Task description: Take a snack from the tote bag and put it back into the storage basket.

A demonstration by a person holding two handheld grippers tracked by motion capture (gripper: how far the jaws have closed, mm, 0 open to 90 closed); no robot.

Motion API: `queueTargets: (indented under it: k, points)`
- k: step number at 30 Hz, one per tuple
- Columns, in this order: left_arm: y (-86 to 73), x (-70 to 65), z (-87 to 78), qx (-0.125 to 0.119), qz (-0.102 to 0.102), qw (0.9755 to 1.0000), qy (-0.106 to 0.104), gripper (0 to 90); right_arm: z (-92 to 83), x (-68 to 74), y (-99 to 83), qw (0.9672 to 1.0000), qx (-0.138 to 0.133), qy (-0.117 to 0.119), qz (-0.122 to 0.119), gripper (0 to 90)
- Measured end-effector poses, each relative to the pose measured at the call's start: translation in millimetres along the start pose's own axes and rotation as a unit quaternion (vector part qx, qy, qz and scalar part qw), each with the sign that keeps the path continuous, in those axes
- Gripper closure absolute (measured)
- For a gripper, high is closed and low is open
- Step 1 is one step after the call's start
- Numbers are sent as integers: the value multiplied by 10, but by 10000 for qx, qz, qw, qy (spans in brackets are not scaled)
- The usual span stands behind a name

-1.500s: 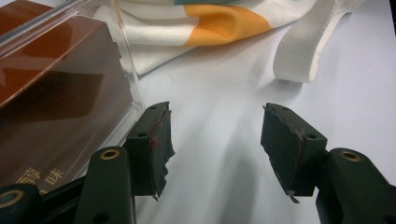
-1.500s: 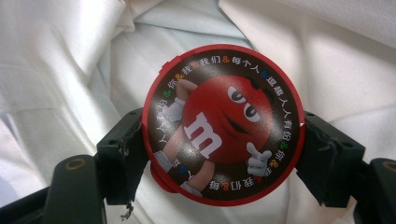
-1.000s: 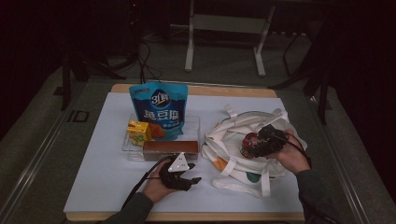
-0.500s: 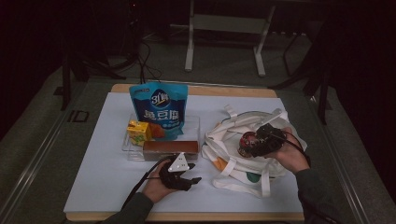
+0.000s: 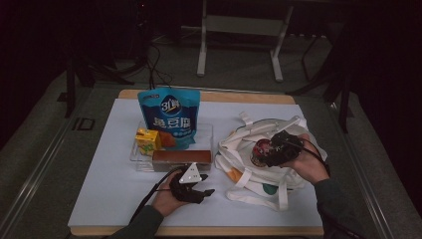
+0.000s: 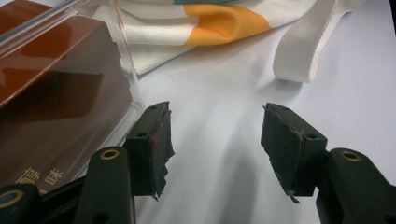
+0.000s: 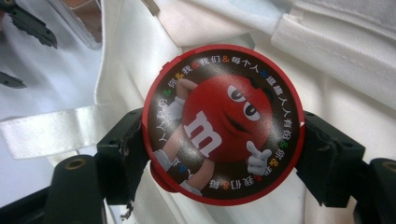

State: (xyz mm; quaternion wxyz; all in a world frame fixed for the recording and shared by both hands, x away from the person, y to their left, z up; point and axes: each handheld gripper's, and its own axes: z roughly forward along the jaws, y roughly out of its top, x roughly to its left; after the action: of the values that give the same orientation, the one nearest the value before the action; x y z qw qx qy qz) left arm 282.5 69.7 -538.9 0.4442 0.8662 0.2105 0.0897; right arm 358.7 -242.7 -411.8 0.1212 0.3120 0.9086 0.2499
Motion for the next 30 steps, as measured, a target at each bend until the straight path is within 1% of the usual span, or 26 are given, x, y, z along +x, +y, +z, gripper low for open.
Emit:
queueTargets:
  k: [12, 14, 20, 30]
  points:
    - [0, -1, 1, 3, 8, 10000, 3, 428, -62, 62, 79, 9998, -111, 108, -102, 255]
    - [0, -1, 1, -1, 7, 10000, 2, 429, -69, 69, 93, 9998, -129, 152, -77, 255]
    - [0, -1, 1, 1, 10, 10000, 0, 429, -87, 97, 132, 9995, -183, 239, -122, 255]
    - [0, -2, 1, 1, 12, 10000, 1, 429, -120, 144, 200, 9991, -203, 260, -254, 255]
